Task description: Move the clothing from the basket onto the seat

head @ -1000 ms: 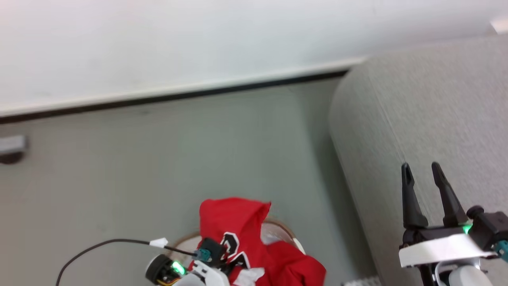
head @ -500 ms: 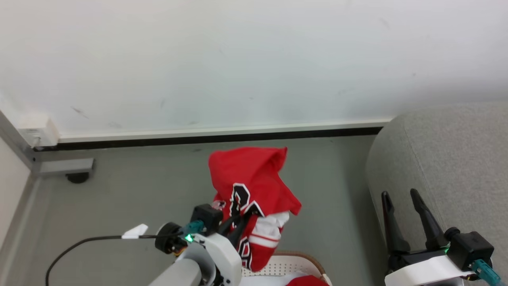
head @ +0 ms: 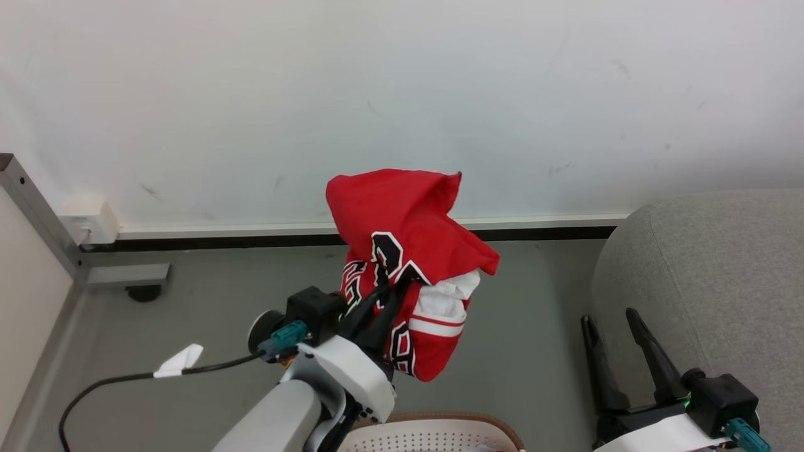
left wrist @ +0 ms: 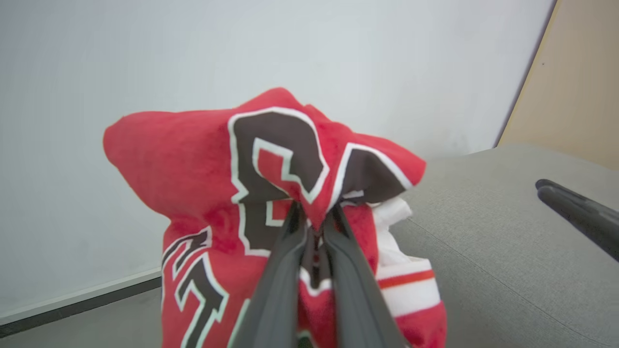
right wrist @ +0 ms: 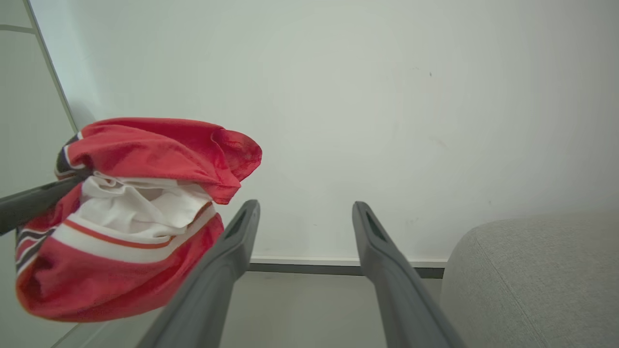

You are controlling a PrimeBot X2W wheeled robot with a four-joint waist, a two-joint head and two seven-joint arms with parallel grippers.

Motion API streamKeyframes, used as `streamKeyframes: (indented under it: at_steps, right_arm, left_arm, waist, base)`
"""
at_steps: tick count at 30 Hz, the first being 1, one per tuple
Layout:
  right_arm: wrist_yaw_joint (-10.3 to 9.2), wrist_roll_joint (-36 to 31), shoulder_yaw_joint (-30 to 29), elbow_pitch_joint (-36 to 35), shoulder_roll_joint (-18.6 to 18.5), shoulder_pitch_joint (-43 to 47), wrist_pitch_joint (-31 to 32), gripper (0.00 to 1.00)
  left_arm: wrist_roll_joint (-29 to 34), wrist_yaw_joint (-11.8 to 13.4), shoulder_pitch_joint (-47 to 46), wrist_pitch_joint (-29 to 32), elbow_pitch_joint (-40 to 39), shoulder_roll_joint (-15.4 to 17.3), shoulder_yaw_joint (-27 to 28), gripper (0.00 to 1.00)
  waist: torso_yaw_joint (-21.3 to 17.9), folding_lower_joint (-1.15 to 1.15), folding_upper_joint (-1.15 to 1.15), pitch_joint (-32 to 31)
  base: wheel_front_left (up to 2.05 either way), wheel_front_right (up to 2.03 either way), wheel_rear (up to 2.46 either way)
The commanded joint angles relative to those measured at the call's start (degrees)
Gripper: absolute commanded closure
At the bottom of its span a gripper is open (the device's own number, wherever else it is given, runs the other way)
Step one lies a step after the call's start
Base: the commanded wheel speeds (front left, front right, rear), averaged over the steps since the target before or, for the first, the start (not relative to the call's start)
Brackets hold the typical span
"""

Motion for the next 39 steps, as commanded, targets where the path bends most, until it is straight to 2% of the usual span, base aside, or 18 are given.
streamKeyframes:
  at_steps: [1,16,28,39]
  right_arm:
    - [-0.12,-1.24,0.65,-0.78,-0.24,0.11,0.04,0.0]
    - [-0.12,-2.34,3.92,-1.23,-1.29,-0.97,0.05,0.0]
    - [-0.12,0.57,22.1,-0.54,-8.33,-5.56,0.04,0.0]
    - [-0.12,-0.77,27.72,4.4,-8.61,-10.3,0.05,0.0]
  left_arm:
    - [-0.71,0.34,0.35,-0.06,-1.47,0.48,1.0,1.0]
    - [-2.44,0.32,-0.51,0.26,-4.49,0.44,1.3,1.0]
    - [-1.87,-0.49,-1.04,0.59,-3.51,-0.73,-0.93,1.0]
    - [-1.41,-2.25,0.37,0.81,-1.86,-3.86,-6.03,1.0]
  waist:
    - [0.1,0.01,0.0,0.03]
    - [1.75,0.01,0.0,1.39]
    - [3.67,0.01,0.0,1.6]
    - [8.11,0.01,0.0,0.51]
  base:
    - [0.0,0.0,0.0]
    - [0.0,0.0,0.0]
    - [0.0,0.0,0.0]
    - [0.0,0.0,0.0]
